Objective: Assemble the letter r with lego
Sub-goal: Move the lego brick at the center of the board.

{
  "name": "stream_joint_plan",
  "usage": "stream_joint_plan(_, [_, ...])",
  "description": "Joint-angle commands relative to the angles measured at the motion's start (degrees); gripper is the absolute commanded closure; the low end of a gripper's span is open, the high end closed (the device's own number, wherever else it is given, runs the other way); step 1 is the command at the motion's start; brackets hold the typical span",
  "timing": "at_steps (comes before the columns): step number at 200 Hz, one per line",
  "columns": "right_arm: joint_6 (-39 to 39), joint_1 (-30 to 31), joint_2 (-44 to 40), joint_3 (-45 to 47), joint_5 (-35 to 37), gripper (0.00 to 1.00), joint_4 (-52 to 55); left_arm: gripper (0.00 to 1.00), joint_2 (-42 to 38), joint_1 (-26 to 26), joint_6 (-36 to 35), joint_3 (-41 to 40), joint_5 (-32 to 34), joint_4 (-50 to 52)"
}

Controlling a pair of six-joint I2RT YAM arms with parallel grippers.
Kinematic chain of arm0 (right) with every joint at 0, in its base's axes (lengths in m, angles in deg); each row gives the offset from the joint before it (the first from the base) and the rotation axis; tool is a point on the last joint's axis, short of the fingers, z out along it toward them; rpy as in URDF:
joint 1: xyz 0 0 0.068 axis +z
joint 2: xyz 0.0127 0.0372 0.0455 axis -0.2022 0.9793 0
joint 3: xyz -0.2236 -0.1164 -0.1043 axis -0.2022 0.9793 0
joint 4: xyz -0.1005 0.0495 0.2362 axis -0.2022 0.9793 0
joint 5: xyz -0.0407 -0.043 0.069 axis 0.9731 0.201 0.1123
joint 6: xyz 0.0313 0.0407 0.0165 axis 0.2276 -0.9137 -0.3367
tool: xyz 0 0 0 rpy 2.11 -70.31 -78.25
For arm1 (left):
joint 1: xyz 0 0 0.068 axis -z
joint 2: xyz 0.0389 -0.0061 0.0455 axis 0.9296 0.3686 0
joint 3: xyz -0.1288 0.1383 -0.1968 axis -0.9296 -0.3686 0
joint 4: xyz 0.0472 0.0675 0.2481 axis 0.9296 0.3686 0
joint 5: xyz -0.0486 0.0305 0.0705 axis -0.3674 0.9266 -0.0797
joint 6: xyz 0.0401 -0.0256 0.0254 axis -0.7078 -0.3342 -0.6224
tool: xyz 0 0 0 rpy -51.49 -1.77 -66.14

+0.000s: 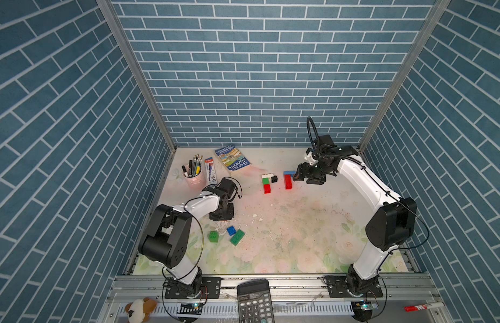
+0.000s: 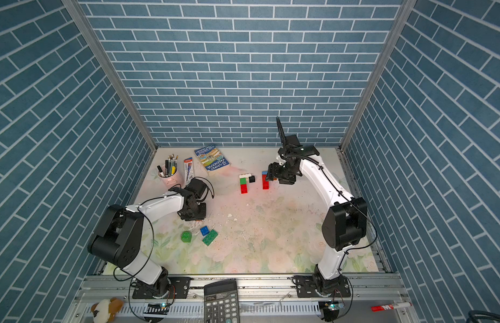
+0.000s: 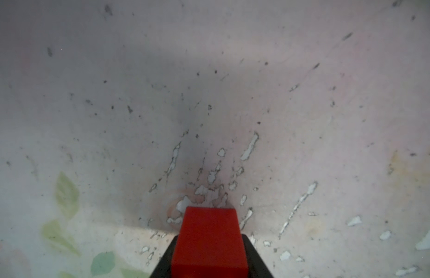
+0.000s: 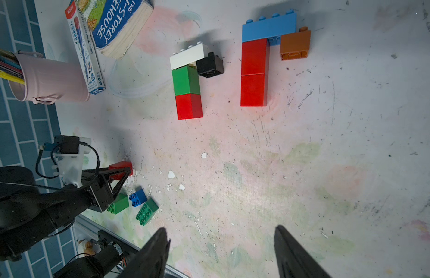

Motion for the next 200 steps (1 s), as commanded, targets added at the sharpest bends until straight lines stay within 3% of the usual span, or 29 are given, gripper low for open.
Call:
stream_joint_plan(1, [-0.44,-0.03,0.85,-1.30,-0.06,0.30,1.83,0.63,1.38,-0.47,-0.80,2.15,-0.75,0.24])
stream_joint_plan(79, [-0.12,-0.08,-0.61,-0.49,1.66,0.30,2.85,0.67,4.74,-0.14,1.11,6.79,-3.66,-0.51])
stream_joint_plan(200, [1.31,-0.16,-7.99,9.35,0.97,0.28,2.18,0.65,14.39,6.45,5.91,18.10,-2.00,0.38])
